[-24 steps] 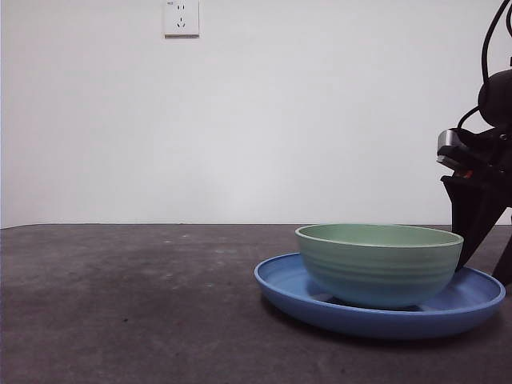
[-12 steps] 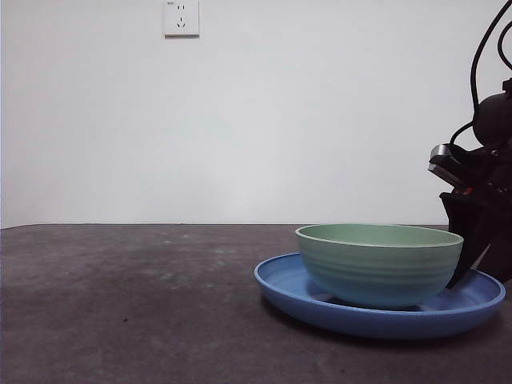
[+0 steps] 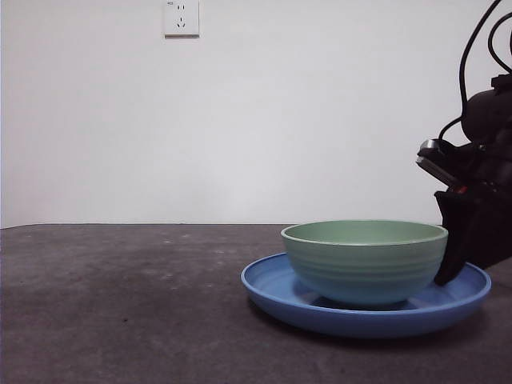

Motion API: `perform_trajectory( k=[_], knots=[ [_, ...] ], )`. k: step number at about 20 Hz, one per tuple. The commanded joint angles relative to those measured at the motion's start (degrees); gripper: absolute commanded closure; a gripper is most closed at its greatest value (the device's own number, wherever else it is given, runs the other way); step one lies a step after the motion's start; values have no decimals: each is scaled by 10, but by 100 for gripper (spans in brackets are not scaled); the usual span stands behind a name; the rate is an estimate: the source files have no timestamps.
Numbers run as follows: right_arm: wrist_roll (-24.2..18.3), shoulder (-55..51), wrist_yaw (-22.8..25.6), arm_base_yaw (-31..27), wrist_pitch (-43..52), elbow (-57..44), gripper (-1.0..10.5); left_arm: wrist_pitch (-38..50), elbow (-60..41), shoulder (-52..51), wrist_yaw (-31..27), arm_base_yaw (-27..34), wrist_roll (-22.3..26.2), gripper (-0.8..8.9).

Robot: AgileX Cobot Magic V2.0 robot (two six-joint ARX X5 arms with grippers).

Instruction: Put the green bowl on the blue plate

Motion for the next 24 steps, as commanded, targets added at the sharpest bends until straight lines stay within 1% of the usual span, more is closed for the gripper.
perform_trajectory(
  k=[1, 6, 11, 14, 19, 24],
  knots=[
    [17, 12, -16, 14, -5, 27, 940, 6, 6, 4, 3, -4, 9, 251],
    [60, 12, -17, 74, 12, 63, 940, 7, 6, 4, 3, -4, 9, 251],
    [122, 18, -17, 153, 78, 66, 940, 7, 6, 4, 3, -4, 9, 251],
    [150, 45, -17, 184, 111, 66, 940, 7, 6, 4, 3, -4, 9, 251],
    [159, 98, -9, 198, 135, 66, 940, 7, 6, 4, 3, -4, 9, 251],
    [152, 104, -11, 199, 135, 66, 925, 6, 6, 4, 3, -4, 9, 251]
  ],
)
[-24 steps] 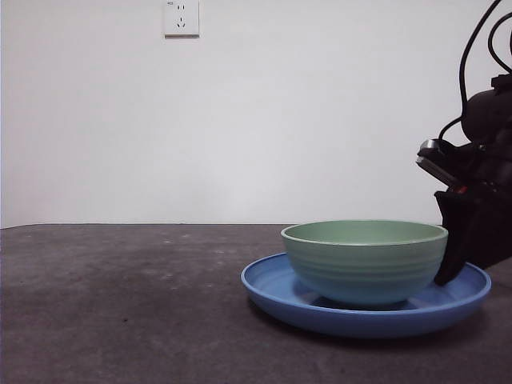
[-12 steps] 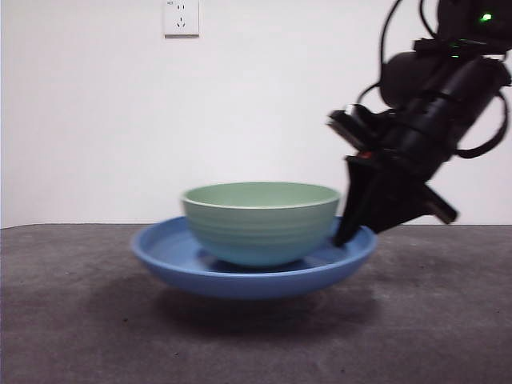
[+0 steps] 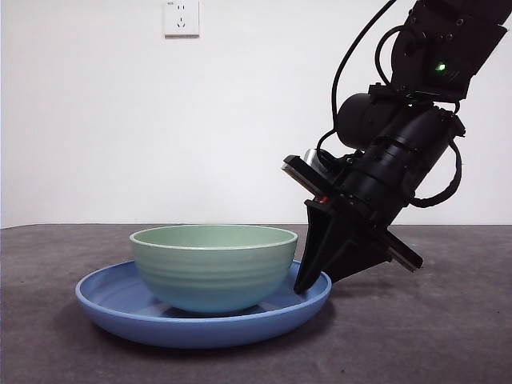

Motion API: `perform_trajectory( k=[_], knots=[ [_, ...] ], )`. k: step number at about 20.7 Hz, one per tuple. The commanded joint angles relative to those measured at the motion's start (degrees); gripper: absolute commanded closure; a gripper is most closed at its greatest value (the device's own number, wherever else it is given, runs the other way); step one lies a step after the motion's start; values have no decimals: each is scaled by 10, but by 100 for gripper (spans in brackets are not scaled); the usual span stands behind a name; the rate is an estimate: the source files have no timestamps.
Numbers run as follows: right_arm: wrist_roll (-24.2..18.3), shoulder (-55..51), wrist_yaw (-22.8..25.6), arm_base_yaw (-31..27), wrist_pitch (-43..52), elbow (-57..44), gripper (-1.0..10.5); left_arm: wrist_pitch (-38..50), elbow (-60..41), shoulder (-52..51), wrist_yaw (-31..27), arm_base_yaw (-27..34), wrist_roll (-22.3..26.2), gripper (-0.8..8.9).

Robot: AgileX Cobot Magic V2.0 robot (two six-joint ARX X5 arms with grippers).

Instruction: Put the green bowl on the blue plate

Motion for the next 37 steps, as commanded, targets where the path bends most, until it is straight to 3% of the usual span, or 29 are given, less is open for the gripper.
perform_trajectory(
  k=[1, 4, 8, 10, 14, 19, 23, 28, 37],
  knots=[
    [-2, 16, 7, 5, 5, 10, 890, 4, 6, 4, 3, -4, 9, 251],
    [-2, 12, 8, 3, 5, 12, 756, 4, 6, 4, 3, -4, 9, 251],
    [-7, 0, 35, -8, -12, 27, 738, 4, 6, 4, 3, -4, 9, 251],
    [-18, -11, 68, -17, -37, 41, 702, 4, 6, 3, 3, -4, 9, 251],
    [-26, -52, 84, -45, -66, 66, 602, 4, 6, 4, 3, -4, 9, 251],
    [-30, -162, 83, -76, -100, 75, 471, 4, 6, 3, 3, -4, 9, 251],
    [-53, -295, 85, -82, -182, 75, 349, 4, 6, 3, 3, -4, 9, 251],
    [-81, -439, 96, -69, -298, 75, 343, 4, 6, 3, 3, -4, 8, 251],
    [-102, -588, 179, -39, -422, 75, 337, 4, 6, 3, 4, -4, 0, 251]
  ],
)
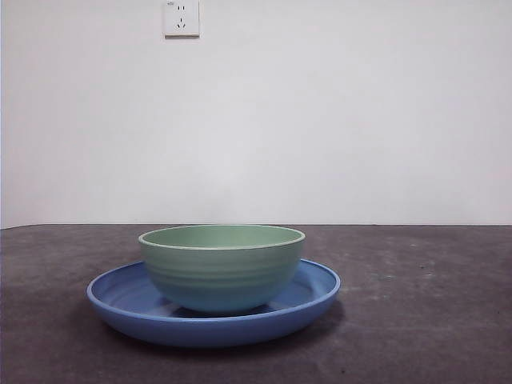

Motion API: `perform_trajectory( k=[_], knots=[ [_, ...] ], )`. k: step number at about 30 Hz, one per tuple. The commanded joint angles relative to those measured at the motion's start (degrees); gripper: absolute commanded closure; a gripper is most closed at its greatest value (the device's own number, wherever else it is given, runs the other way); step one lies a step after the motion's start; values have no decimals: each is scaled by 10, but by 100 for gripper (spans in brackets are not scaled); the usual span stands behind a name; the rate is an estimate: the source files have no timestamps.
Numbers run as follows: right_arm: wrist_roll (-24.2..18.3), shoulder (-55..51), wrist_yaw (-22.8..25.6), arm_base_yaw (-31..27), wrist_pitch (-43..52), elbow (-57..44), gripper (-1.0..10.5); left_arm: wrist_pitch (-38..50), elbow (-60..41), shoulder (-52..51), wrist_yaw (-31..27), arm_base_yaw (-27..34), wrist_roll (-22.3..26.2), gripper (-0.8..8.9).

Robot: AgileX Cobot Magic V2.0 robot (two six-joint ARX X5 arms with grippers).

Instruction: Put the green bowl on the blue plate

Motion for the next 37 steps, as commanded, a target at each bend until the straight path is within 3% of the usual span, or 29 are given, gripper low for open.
perform_trajectory(
  k=[1, 15, 17, 18, 20, 21, 22, 23, 37],
  knots=[
    [-12, -25, 21, 8, -24, 12, 323, 4, 6, 3, 4, -4, 0, 251],
    [-31, -101, 24, 8, -59, 11, 307, 4, 6, 4, 4, -4, -4, 273],
    [-31, -103, 24, 8, -57, 11, 311, 3, 6, 4, 4, -4, -4, 402],
    [-31, -103, 22, 8, -57, 11, 359, 3, 6, 4, 4, -4, -8, 515],
    [-32, -103, 19, 8, -57, 11, 638, 3, 6, 4, 4, -4, -16, 766],
    [-33, -103, 18, 8, -57, 11, 827, 5, 6, 4, 4, -4, -17, 803],
    [-34, -103, 17, 8, -57, 11, 967, 5, 6, 4, 4, -4, -17, 798],
    [-36, -103, 18, 8, -55, 11, 926, 5, 6, 4, 4, -4, -17, 798],
    [-35, -103, 22, 8, -49, 11, 929, 4, 6, 3, 4, -4, -17, 794]
  ],
)
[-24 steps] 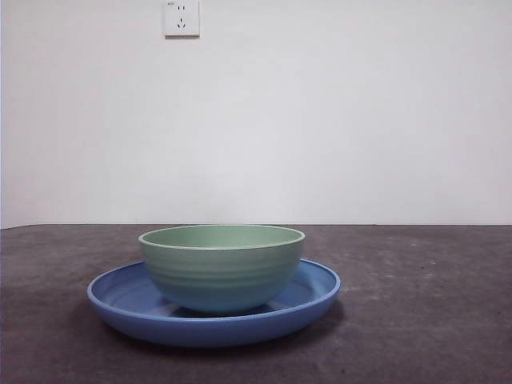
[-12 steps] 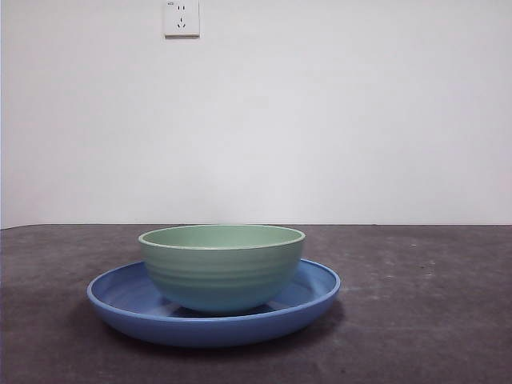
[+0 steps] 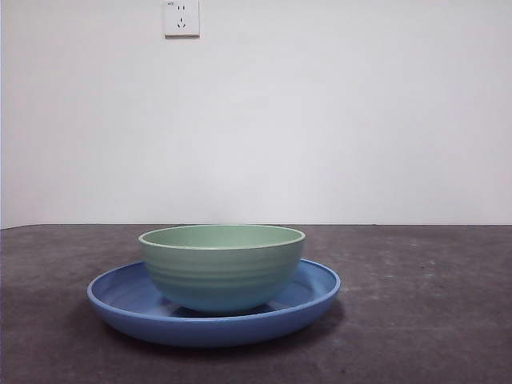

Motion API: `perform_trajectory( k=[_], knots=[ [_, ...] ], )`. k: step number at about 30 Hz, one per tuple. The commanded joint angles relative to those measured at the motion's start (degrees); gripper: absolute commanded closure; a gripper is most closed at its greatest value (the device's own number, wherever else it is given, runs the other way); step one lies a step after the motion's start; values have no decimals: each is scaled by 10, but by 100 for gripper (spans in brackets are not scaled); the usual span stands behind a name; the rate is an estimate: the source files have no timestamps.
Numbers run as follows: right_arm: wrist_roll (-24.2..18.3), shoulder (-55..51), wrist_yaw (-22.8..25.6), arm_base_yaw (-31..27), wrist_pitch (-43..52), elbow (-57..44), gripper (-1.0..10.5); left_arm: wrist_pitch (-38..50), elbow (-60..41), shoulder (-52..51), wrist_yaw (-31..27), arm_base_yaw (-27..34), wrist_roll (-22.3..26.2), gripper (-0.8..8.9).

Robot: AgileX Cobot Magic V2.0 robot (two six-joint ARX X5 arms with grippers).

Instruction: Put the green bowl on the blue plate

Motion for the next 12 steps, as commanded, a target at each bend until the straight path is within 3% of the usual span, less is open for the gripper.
perform_trajectory(
  k=[1, 10, 12],
  knots=[
    [-5, 3, 0, 3, 6, 11, 928, 4, 6, 3, 4, -4, -2, 794],
    [-5, 3, 0, 3, 5, 11, 928, 13, -20, -20, 3, 44, 3, 794],
    [-5, 3, 0, 3, 6, 11, 928, 63, -71, -56, 3, 76, 19, 794]
  ],
)
